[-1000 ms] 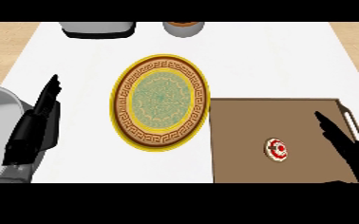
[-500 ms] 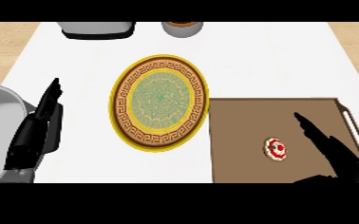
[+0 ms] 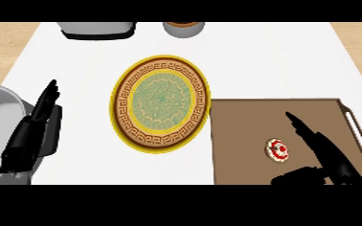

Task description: Pick the cupcake from the tray and place it in the plate

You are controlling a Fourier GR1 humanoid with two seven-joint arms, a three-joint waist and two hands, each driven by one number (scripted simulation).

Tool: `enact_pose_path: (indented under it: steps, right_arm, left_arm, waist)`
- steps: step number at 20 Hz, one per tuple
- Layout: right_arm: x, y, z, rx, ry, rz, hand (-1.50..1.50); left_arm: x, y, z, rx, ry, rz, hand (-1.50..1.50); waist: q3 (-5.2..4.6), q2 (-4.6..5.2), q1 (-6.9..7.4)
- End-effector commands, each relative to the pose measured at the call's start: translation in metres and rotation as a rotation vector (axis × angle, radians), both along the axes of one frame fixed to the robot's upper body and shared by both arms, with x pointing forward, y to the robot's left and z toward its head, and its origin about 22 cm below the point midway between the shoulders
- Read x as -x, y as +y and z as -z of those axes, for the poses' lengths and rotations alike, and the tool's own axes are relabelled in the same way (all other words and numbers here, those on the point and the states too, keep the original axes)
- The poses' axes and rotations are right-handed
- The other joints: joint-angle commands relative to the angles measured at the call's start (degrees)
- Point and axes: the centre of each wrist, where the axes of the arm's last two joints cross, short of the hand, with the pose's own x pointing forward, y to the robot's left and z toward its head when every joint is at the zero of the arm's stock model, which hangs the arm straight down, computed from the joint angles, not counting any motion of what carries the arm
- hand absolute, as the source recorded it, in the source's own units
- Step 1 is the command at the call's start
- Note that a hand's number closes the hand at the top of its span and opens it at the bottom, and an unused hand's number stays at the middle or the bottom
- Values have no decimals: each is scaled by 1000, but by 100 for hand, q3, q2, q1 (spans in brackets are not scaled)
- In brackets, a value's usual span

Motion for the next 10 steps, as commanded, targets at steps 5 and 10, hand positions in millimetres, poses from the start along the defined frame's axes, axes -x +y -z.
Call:
enact_pose_path:
  steps: [5,10]
  right_arm:
    - [-20,2,14,-59,-81,-3,150]
    - [-9,6,20,-32,-94,-16,150]
  left_arm:
    - [13,23,35,-25,101,-54,0]
    - [15,21,29,-27,109,-69,0]
  waist:
    - [-84,66,7]
    - [-84,54,-8]
